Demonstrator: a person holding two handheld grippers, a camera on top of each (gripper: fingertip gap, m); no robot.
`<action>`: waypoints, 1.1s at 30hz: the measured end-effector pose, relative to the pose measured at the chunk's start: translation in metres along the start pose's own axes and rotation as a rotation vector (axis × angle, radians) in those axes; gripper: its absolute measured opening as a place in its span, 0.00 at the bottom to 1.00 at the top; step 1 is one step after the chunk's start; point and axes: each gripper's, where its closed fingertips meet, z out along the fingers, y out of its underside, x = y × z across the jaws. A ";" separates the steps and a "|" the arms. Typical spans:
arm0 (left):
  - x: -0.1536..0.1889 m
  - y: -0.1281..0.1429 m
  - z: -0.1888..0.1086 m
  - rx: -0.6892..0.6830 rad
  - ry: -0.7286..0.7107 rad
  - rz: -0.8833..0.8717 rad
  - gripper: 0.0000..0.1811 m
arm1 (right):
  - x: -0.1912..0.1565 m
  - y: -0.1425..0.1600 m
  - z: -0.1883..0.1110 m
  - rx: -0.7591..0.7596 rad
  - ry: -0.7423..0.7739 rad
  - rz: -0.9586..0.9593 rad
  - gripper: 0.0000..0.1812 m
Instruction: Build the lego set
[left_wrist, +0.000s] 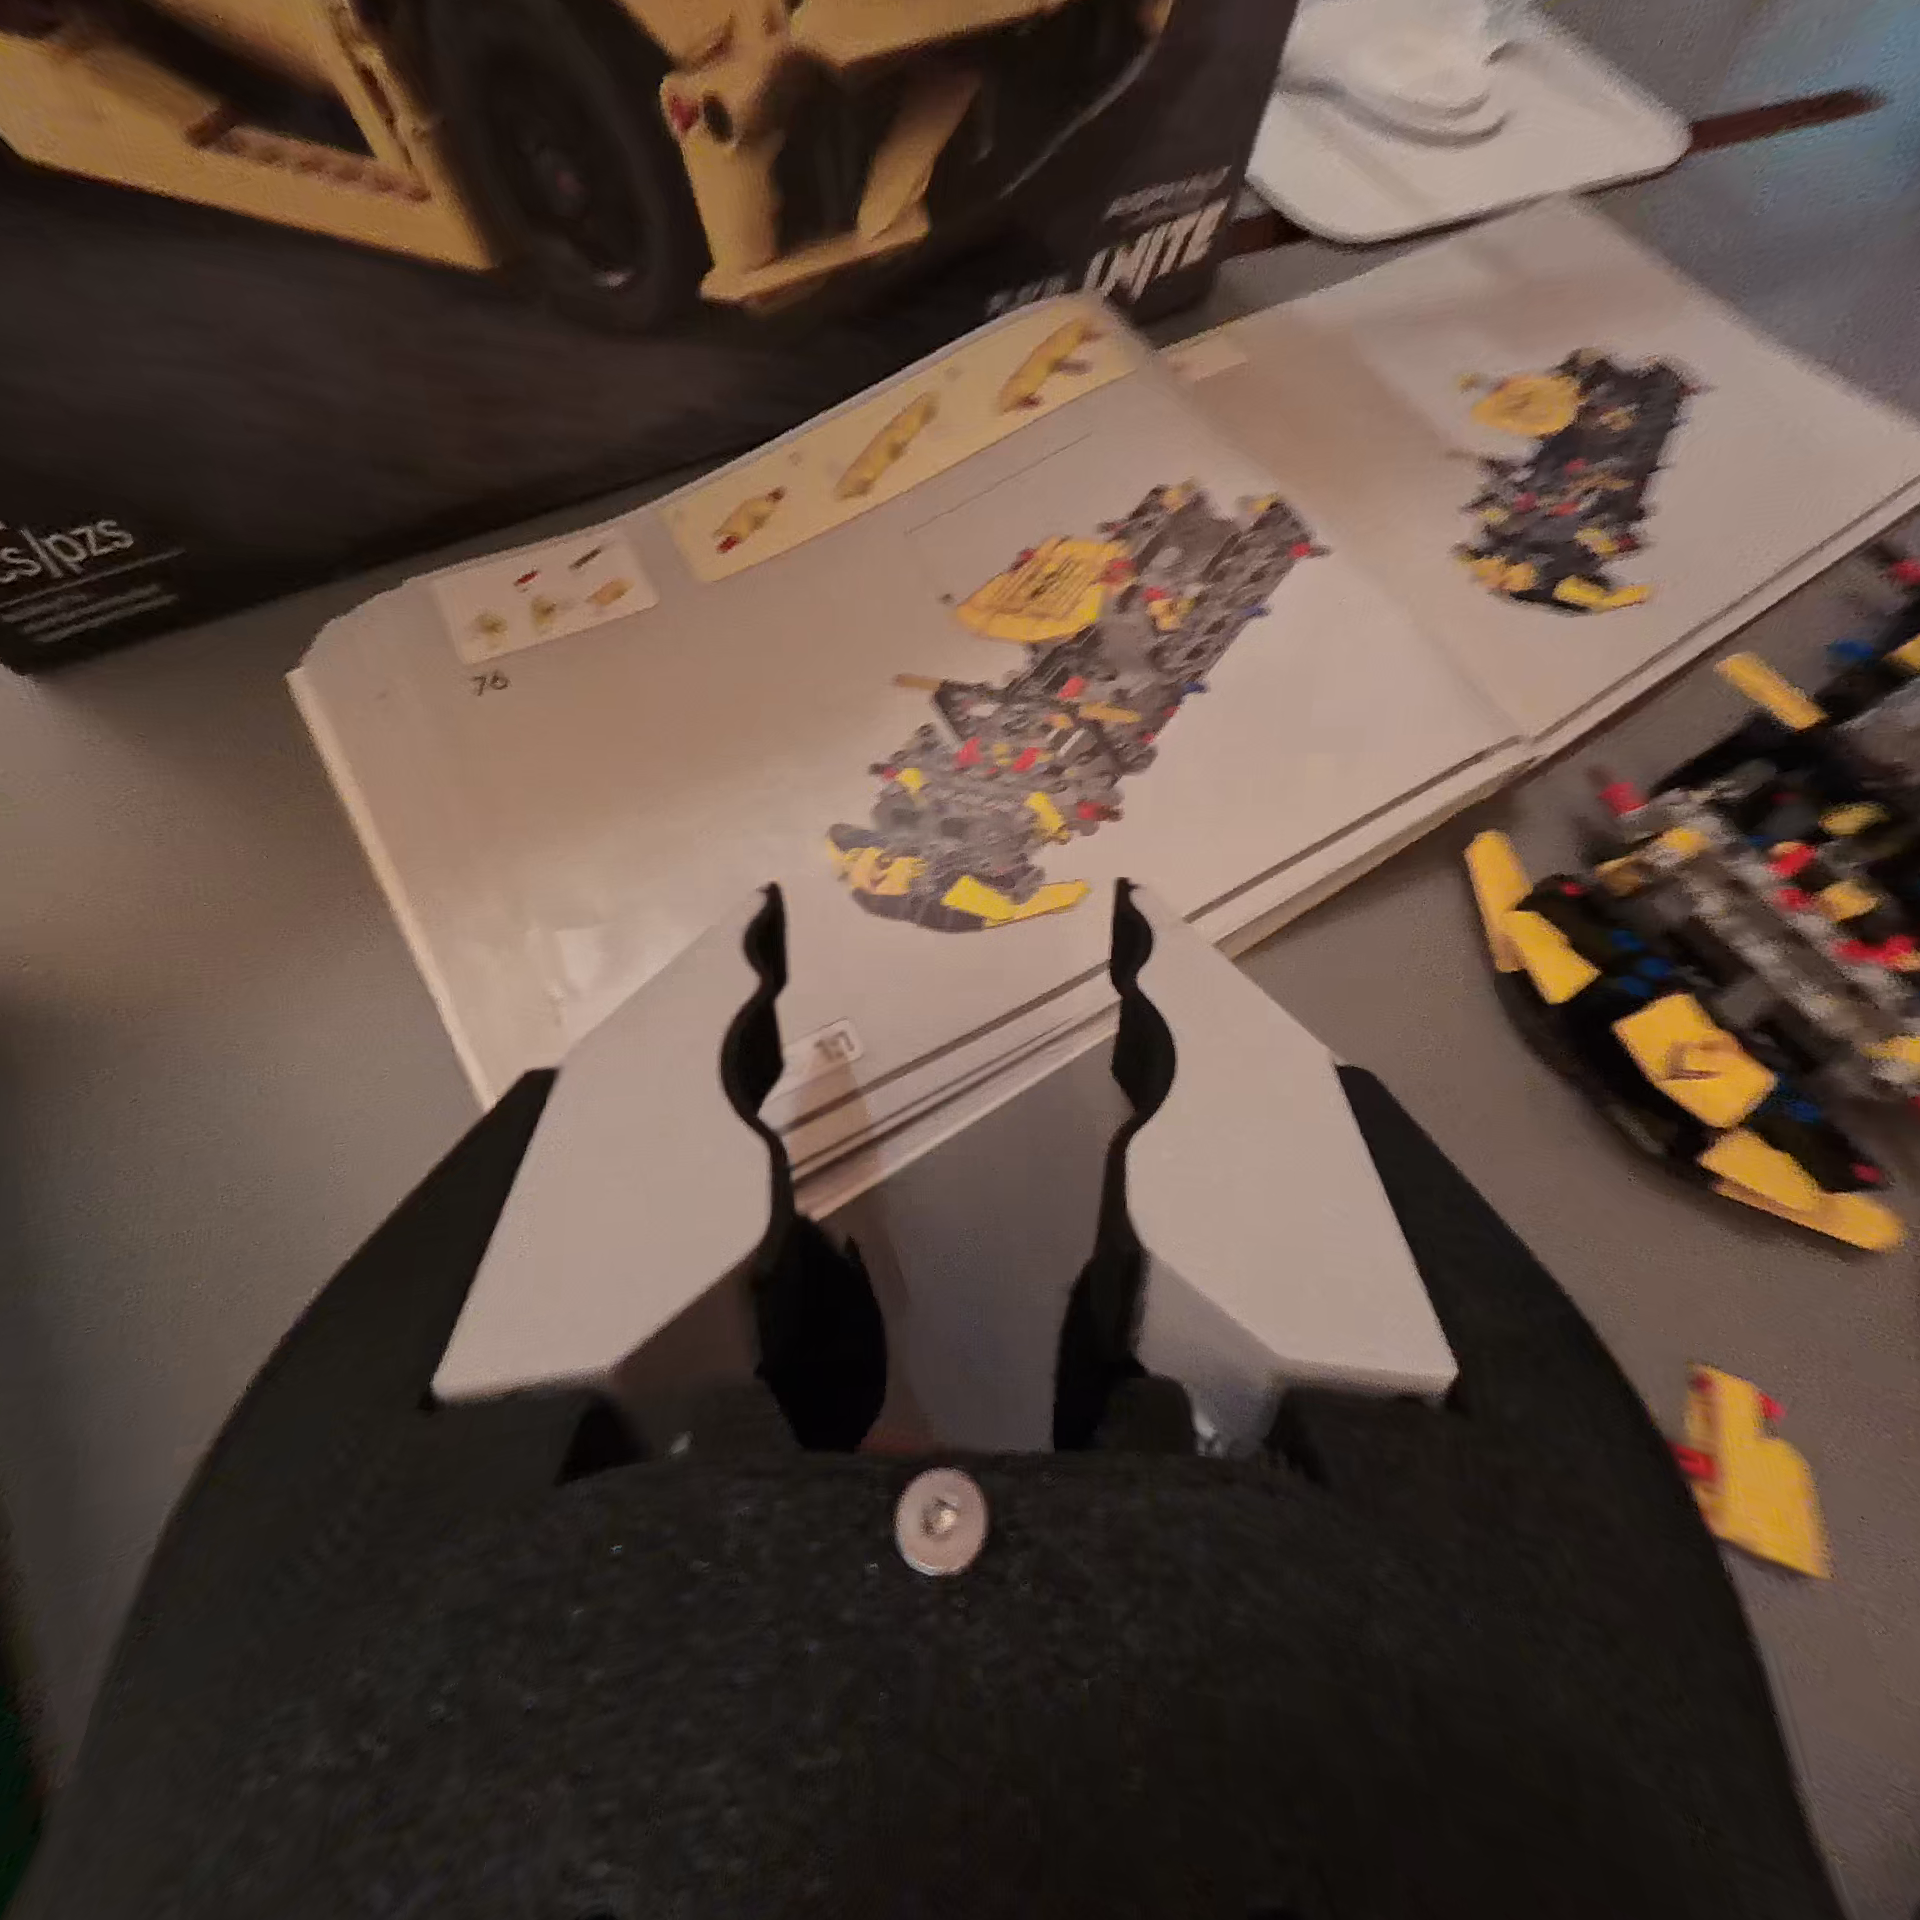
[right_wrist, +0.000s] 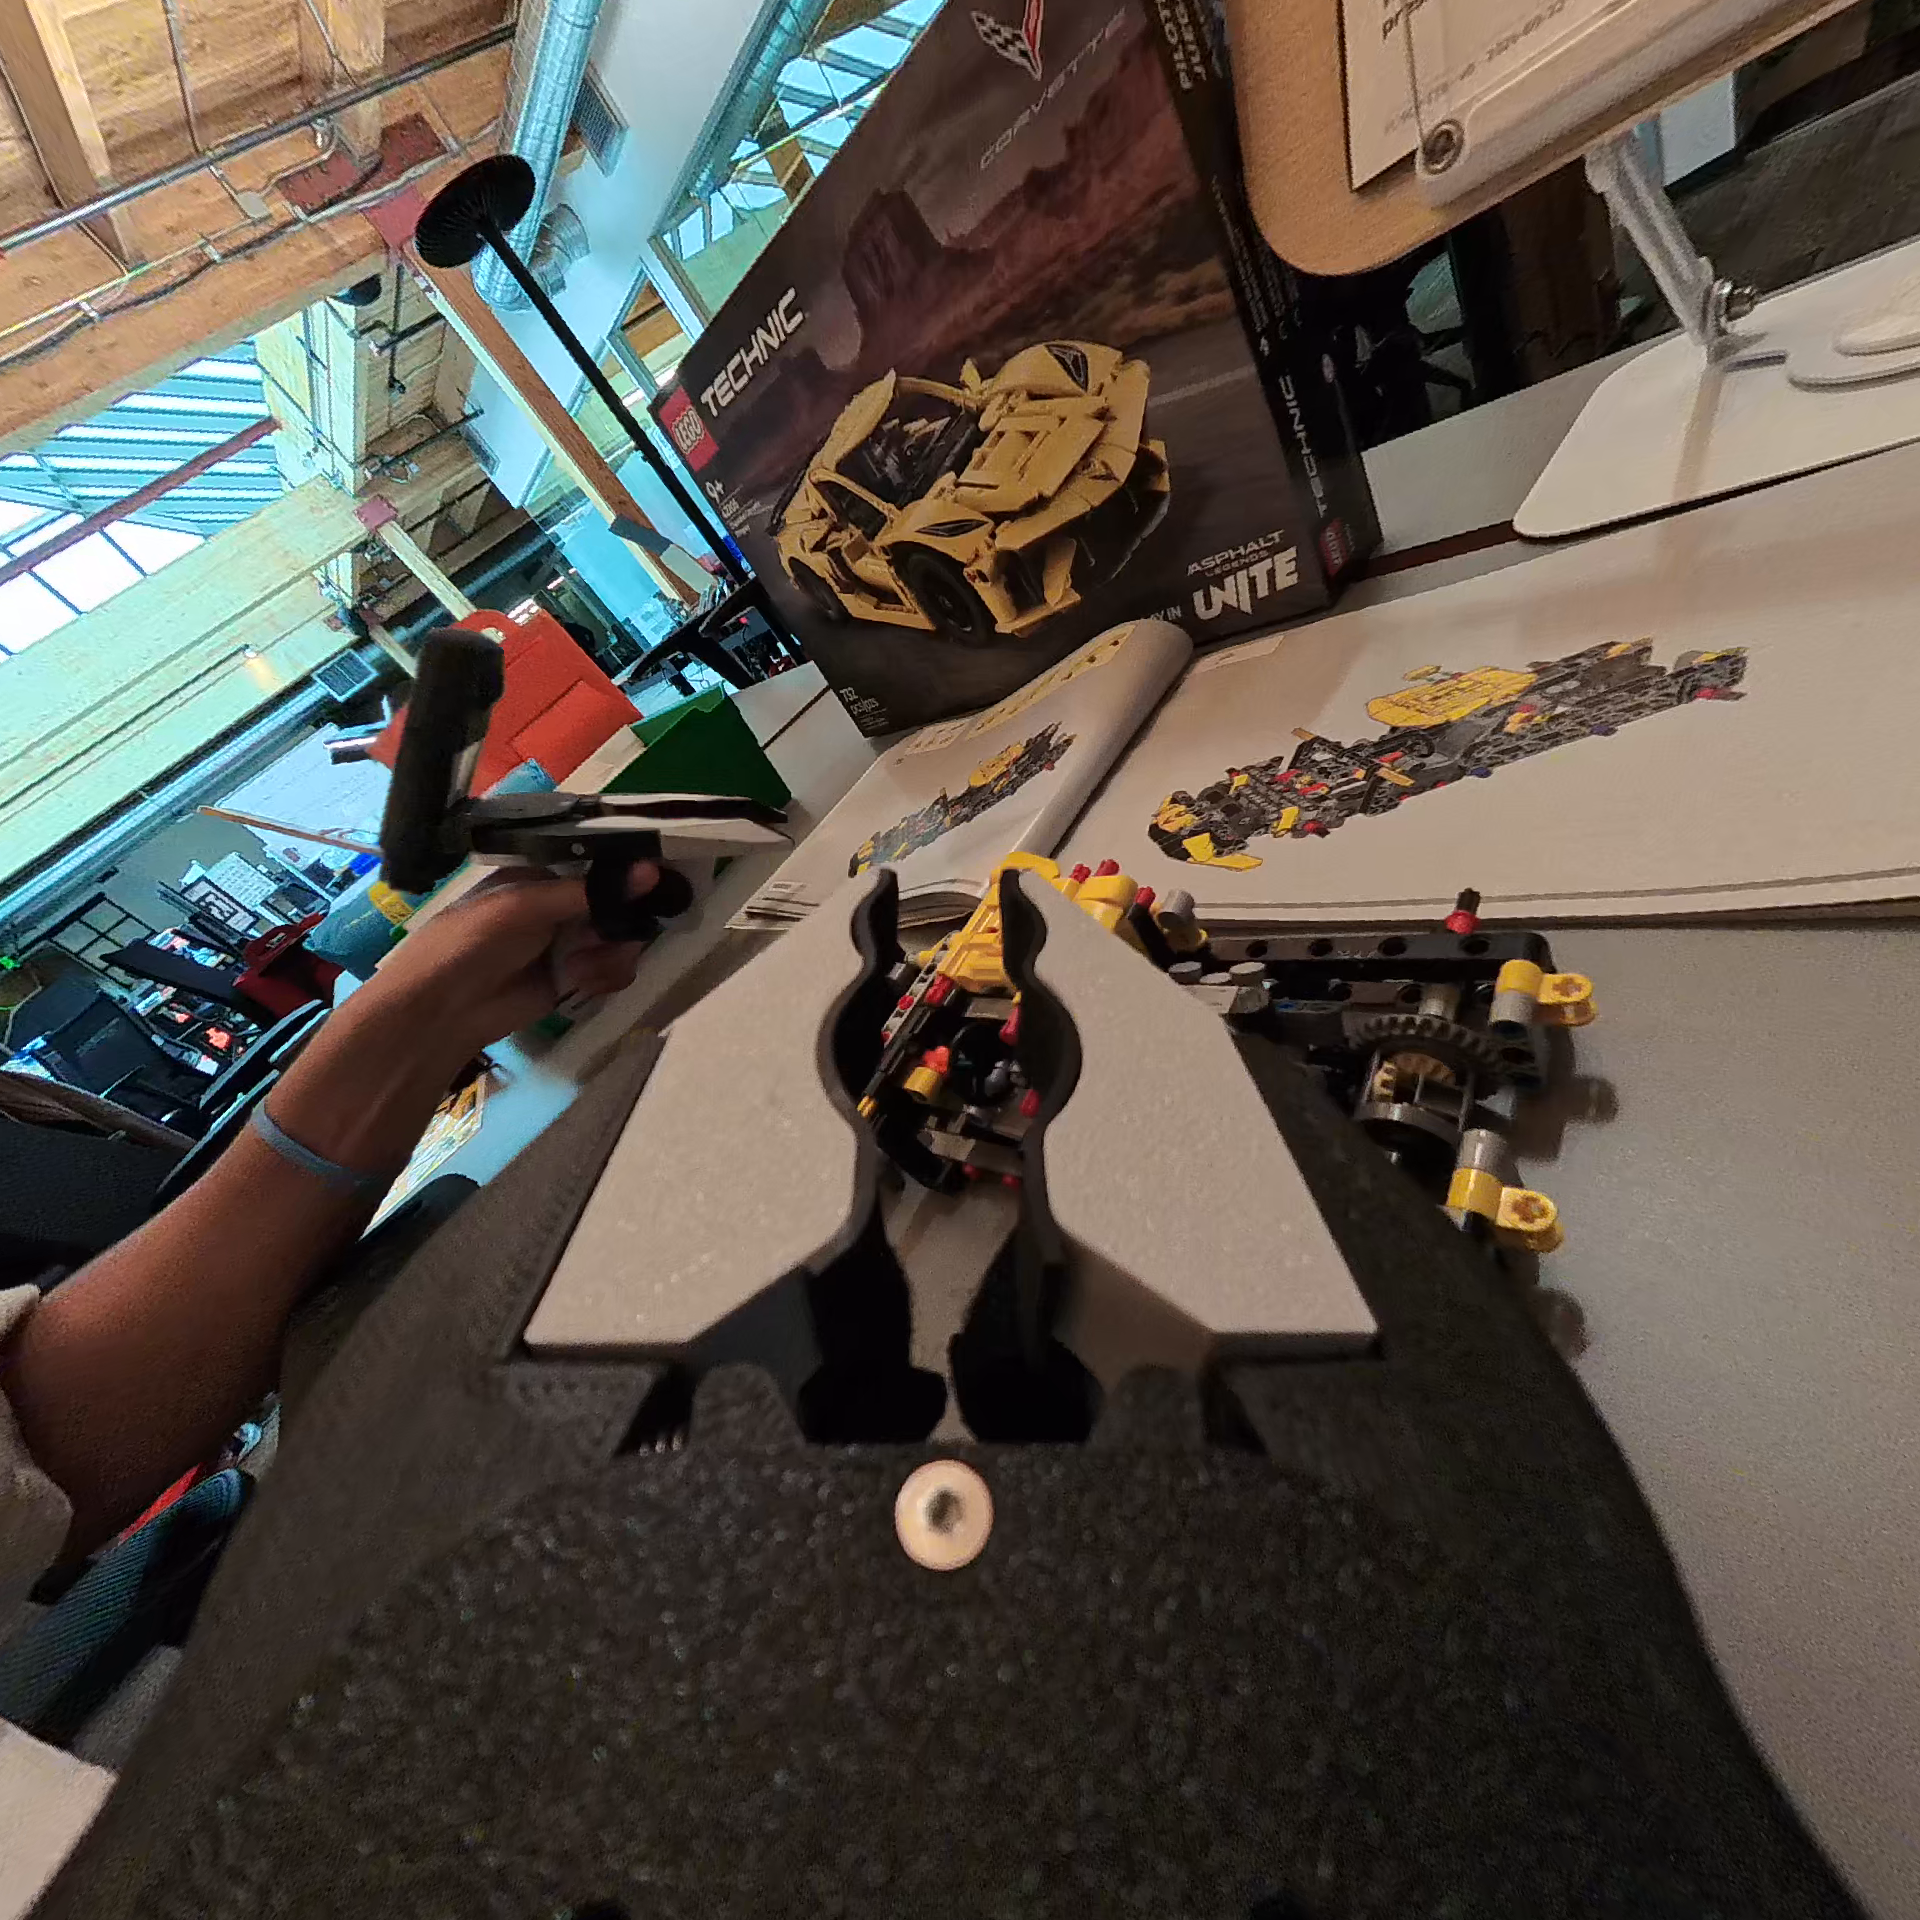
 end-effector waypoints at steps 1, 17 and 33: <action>-0.002 0.006 0.005 -0.041 -0.013 0.021 0.38 | 0.000 0.001 0.001 -0.003 0.000 -0.003 0.10; 0.005 0.038 0.020 -0.230 -0.040 0.069 0.40 | -0.033 0.023 0.033 -0.178 -0.067 -0.088 0.08; 0.019 0.022 0.003 -0.128 0.147 -0.072 0.09 | -0.011 0.054 0.177 -0.918 -0.259 -0.815 0.31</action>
